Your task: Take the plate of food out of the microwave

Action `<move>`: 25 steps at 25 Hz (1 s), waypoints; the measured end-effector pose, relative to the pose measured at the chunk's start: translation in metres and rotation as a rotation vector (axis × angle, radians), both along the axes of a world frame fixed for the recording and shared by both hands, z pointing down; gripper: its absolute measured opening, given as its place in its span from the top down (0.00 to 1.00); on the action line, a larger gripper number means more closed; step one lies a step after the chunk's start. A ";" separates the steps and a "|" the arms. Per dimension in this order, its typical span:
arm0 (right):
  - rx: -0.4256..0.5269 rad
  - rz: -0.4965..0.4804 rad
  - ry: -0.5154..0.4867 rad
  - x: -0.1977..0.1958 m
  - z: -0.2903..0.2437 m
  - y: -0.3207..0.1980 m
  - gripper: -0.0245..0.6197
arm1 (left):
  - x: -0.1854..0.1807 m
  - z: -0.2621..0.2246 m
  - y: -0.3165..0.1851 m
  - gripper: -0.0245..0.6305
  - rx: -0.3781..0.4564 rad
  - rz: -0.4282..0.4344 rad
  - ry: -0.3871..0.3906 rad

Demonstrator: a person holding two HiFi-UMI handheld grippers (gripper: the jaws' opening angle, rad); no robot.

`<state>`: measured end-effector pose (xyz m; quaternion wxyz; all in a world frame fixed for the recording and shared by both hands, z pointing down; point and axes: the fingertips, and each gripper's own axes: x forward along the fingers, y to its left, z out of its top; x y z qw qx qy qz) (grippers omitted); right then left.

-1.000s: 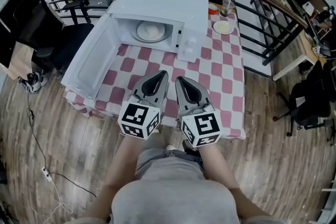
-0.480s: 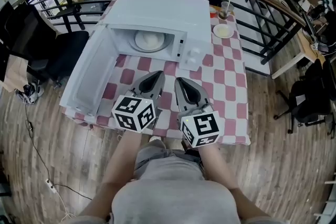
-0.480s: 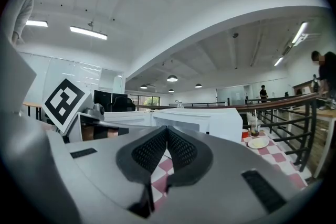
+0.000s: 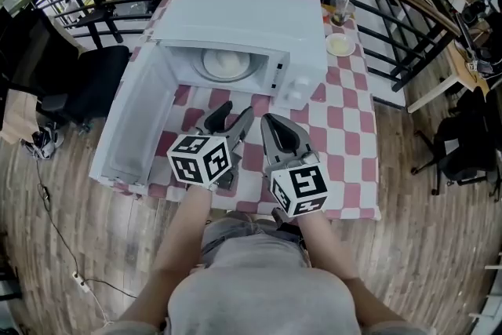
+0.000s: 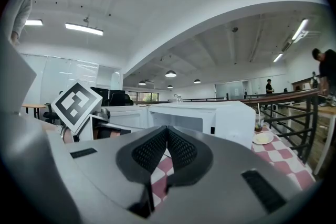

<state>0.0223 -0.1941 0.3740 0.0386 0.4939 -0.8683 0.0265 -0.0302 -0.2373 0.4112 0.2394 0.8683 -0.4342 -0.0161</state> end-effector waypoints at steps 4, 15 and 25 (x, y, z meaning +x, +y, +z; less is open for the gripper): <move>-0.013 -0.003 0.006 -0.006 0.007 -0.010 0.92 | -0.012 0.009 -0.018 0.54 -0.044 -0.045 0.074; -0.047 0.013 -0.005 -0.011 0.021 -0.032 0.92 | -0.029 0.043 -0.055 0.55 -0.179 -0.117 0.193; -0.094 0.026 -0.030 -0.017 0.036 -0.051 0.92 | -0.046 0.085 -0.095 0.48 -0.329 -0.205 0.277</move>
